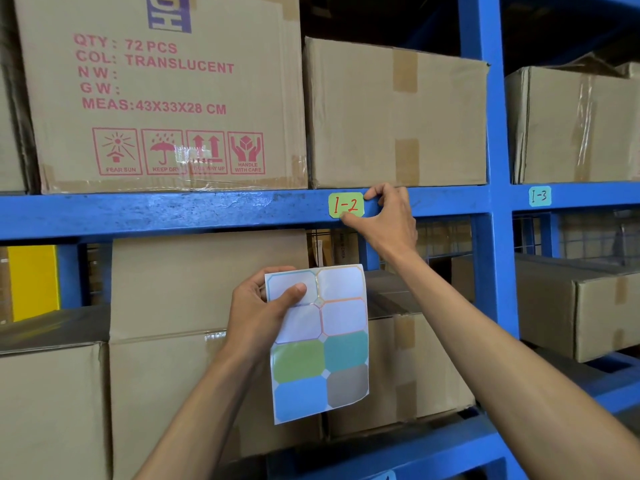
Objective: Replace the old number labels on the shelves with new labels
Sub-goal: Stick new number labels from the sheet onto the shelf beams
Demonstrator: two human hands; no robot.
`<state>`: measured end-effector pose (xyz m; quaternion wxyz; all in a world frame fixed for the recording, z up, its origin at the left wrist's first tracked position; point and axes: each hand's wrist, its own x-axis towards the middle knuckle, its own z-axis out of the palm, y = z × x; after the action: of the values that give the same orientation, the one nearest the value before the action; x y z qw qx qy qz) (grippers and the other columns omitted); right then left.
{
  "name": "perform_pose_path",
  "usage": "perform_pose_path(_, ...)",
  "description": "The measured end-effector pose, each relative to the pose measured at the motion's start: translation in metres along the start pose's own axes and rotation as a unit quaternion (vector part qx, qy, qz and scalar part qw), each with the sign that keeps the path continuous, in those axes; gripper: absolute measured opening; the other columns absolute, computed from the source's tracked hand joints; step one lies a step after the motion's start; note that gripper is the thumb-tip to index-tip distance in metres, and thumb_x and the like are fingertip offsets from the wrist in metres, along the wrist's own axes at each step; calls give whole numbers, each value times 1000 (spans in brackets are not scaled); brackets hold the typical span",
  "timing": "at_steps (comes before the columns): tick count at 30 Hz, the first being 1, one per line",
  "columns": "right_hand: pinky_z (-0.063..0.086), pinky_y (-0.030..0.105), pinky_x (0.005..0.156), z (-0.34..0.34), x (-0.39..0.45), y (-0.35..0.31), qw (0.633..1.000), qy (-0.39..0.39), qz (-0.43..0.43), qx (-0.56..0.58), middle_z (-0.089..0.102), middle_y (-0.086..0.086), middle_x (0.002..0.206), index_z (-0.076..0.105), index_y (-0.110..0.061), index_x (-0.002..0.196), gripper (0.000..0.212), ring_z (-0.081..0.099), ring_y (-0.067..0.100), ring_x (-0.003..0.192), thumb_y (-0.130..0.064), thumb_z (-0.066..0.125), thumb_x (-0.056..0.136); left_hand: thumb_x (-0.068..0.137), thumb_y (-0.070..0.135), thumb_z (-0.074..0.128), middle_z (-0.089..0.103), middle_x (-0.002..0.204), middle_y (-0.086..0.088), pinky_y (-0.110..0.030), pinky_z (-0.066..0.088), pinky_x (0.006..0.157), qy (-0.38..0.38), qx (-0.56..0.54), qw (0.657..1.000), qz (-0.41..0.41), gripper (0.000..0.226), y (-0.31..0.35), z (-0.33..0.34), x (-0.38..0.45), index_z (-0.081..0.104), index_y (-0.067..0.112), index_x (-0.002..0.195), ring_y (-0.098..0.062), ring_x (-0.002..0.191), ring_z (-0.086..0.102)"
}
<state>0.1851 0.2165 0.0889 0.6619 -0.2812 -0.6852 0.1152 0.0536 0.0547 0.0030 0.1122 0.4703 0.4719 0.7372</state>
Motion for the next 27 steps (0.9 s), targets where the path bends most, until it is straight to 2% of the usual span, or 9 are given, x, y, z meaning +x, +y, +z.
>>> perform_pose_path(5,39,33,64,3,2,-7,999,13,7,-34,45,-3,107,41,-23,103,65,52,16,86,-53,81,62,83,1,74,74,90,-10,-29,60,63,3,-3,1000,-3,19,-2,-5,0,70,11,98,-19,73,66)
perform_pose_path(10,44,37,70,4,-1,-9,998,-4,3,-60,41,-2,109,36,-23,103,77,53,19,86,-65,80,56,82,1,74,74,88,-8,-26,58,60,4,-8,1000,-9,19,-5,-8,0,70,11,99,-15,69,67)
perform_pose_path(14,39,36,70,4,1,-12,999,-15,24,-47,40,-5,110,37,-23,100,78,53,22,86,-70,78,54,83,0,73,74,90,-10,-34,59,71,1,-11,1000,-6,18,-5,-7,0,70,12,96,-21,74,66)
perform_pose_path(17,36,36,72,3,5,-15,998,13,64,-6,46,-4,109,42,-22,99,72,54,23,87,-75,72,61,83,0,73,74,92,-12,-38,59,76,-4,-11,1000,-7,18,-4,-7,0,70,12,96,-22,77,67)
perform_pose_path(22,34,38,72,7,8,-18,995,34,84,-28,46,-3,108,45,-18,103,75,49,22,86,-75,71,62,83,1,73,74,93,-12,-34,60,69,-5,-16,1000,-10,20,-5,-10,-1,70,9,102,-22,76,67)
perform_pose_path(27,35,37,75,5,14,-21,995,-6,97,-26,44,0,115,45,-16,109,75,47,21,91,-71,73,66,84,2,73,74,90,-10,-30,59,64,-6,-17,1000,-18,21,-8,-12,-3,69,8,103,-19,73,67)
